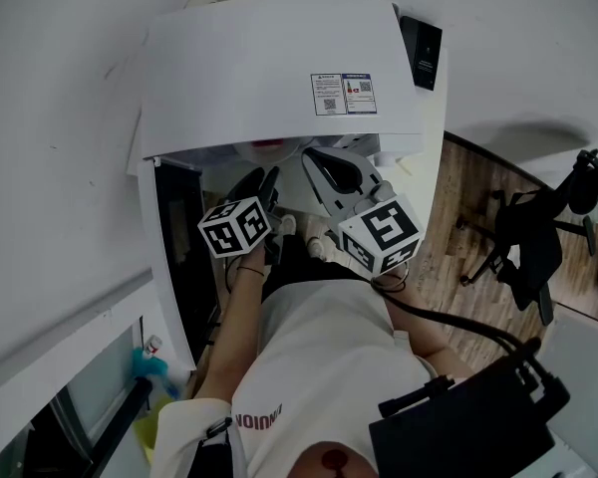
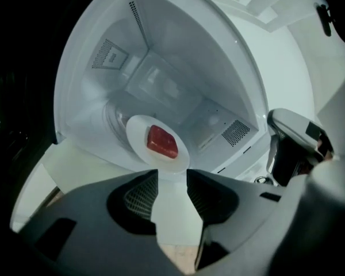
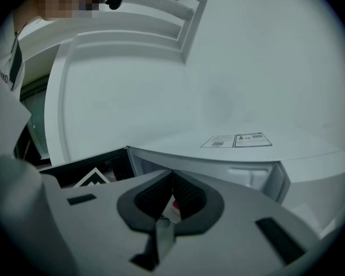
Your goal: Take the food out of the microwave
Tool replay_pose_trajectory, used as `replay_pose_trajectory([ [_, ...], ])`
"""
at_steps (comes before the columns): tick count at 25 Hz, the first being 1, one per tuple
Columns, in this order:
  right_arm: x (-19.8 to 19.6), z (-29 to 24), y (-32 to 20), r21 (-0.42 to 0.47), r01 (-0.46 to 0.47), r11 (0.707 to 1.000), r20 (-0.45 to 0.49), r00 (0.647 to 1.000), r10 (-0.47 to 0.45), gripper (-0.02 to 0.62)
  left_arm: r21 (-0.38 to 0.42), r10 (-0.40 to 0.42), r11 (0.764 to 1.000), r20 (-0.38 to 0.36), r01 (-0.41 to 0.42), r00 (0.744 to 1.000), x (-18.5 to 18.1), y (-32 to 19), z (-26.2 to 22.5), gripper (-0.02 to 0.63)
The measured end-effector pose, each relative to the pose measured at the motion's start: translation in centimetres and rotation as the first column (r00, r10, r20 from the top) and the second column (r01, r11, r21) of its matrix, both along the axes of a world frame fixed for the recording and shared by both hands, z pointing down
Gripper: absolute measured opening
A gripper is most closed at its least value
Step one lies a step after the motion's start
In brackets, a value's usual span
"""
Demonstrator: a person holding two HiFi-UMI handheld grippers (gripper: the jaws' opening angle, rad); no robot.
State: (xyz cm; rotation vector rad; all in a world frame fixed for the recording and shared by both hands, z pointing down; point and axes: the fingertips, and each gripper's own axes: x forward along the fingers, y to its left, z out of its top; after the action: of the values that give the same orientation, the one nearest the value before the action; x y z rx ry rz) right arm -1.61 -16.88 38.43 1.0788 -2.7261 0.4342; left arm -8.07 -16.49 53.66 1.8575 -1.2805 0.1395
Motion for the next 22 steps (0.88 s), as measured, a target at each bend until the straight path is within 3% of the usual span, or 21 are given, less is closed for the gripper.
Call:
replay_pose_trajectory([
  [11,-0.3,0.5,-0.3,-0.014,0.008,1.000,-0.008,1.000,-0.009,0.021,-0.062,-0.073,0.996,-0.134,0.066,0.988,-0.4,-1.0,1.3,0.152],
  [22,-0.2,0.9,-0.3,-0.021,0.010,1.000,-0.020,1.000,-0.010,0.021,-0.104,-0.151,0.986,-0.271,0.127,0.951,-0.4,-1.8,1.5,0.150],
])
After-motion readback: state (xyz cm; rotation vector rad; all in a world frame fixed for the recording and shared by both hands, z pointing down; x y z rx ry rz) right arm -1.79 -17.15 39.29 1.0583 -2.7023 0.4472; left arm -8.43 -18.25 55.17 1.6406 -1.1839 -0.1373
